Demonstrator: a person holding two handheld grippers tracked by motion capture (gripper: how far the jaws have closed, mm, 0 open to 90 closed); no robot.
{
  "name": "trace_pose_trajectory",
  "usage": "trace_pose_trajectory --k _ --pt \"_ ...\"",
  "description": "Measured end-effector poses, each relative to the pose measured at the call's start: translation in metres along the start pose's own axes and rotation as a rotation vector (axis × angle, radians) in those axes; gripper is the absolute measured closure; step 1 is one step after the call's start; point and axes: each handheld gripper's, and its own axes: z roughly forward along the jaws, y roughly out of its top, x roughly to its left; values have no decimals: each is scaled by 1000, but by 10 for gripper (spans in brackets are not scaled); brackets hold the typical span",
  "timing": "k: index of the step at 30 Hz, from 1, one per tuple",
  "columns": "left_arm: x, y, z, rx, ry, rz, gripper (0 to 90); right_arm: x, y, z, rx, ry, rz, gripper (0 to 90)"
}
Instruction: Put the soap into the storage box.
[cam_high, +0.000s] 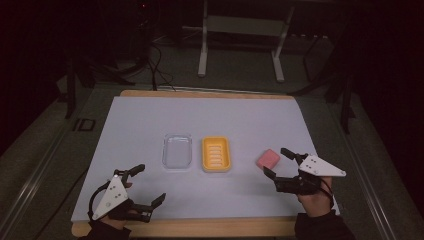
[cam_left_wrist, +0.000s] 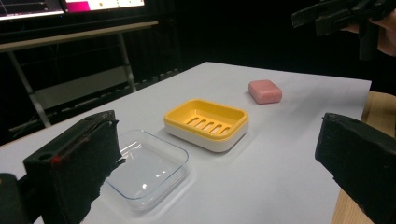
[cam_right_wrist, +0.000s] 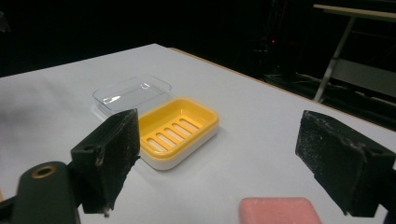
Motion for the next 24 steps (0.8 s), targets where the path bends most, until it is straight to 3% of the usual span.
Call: trace_pose_trajectory --k 9,17,19,21,24 --pt "-1 -1 2 16 -7 24 7 -5 2 2 29 -14 -14 133" --pt "-3 -1 2 30 20 45 6 -7 10 3 63 -143 2 142" --pt "-3 -1 2 33 21 49 6 -8 12 4 102 -169 15 142" --pt "-4 -1 2 36 16 49 6 -7 14 5 157 -236 38 147" --pt "-4 -1 3 36 11 52 6 -7 16 6 204 -246 68 147"
